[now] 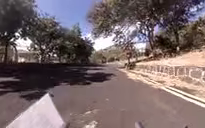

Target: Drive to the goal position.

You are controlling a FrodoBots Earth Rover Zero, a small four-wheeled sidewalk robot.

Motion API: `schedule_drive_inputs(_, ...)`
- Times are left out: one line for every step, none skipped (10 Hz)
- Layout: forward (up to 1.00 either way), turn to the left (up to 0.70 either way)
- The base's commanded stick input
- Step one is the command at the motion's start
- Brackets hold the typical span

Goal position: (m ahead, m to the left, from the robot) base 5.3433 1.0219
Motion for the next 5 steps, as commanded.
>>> schedule_drive_inputs(0.7, 0.0)
schedule_drive_inputs(0.7, 0.0)
schedule_drive_inputs(0.7, 0.0)
schedule_drive_inputs(0.7, 0.0)
schedule_drive_inputs(0.7, 0.0)
